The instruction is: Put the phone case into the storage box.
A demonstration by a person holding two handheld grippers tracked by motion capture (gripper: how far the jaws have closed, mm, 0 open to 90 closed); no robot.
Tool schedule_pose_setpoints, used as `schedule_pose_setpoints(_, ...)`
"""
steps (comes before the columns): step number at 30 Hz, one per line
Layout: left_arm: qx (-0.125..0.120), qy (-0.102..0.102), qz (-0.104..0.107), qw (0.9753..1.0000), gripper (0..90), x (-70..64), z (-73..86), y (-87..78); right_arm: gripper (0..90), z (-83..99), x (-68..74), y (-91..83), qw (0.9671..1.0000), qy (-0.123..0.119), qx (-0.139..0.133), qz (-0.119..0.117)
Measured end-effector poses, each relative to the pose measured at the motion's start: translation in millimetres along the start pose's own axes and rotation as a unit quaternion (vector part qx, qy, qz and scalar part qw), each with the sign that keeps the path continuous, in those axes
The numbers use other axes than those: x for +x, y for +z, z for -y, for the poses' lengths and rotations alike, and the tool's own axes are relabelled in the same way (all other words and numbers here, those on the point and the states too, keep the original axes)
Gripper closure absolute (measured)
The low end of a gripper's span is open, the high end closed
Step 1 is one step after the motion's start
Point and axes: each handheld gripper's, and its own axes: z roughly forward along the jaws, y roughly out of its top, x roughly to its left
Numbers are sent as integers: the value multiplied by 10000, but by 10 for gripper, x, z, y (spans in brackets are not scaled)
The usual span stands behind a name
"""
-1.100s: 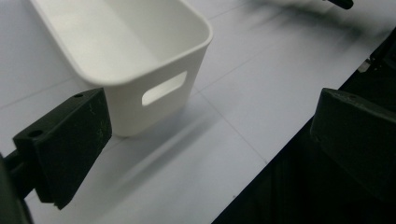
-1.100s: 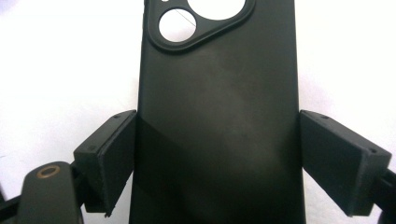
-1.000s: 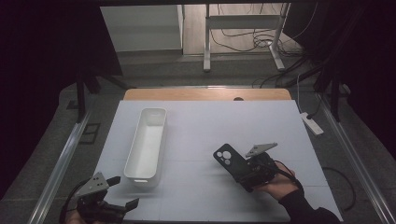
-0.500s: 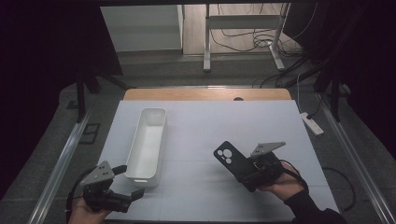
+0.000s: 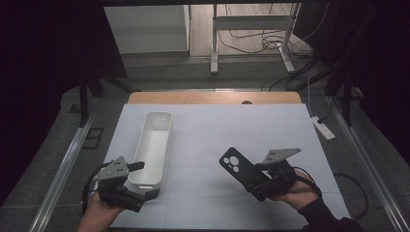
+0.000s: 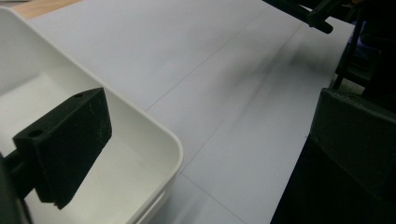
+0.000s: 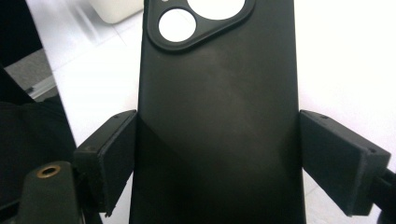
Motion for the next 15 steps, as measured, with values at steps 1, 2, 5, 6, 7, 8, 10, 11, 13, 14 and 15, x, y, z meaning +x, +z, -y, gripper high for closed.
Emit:
schedule_pose_setpoints(1,10,42,49,10000,0,13,-20,22,155,-1,3,-6,10000,-17,-20,-33)
schedule_pose_setpoints(2,-15,47,87,9999,0,19,-32,41,155,-4,10,-15,10000,-40,-36,-50)
schedule_pose_setpoints(5,-22,86,216,9997,0,40,-65,87,155,-8,22,-29,9999,-66,-63,-106)
schedule_pose_setpoints(6,-28,100,273,9996,0,46,-78,111,155,-11,25,-33,9999,-92,-58,-109)
schedule_pose_setpoints(7,-31,115,310,9994,0,50,-90,129,155,-13,33,-37,9998,-104,-70,-126)
schedule_pose_setpoints(8,-24,127,334,9994,0,53,-100,142,155,-16,37,-41,9998,-131,-77,-157)
schedule_pose_setpoints(10,-52,176,391,9991,0,52,-126,172,154,-21,50,-46,9996,-178,-98,-190)
schedule_pose_setpoints(11,-74,188,418,9989,0,52,-141,186,155,-26,56,-48,9995,-196,-110,-217)
schedule_pose_setpoints(13,-124,189,532,9983,0,59,-171,215,154,-37,77,-53,9993,-207,-129,-278)
schedule_pose_setpoints(14,-124,189,532,9983,0,59,-171,215,154,-37,77,-53,9993,-207,-129,-278)
schedule_pose_setpoints(15,-146,235,601,9978,0,62,-195,245,154,-49,93,-53,9992,-233,-135,-302)
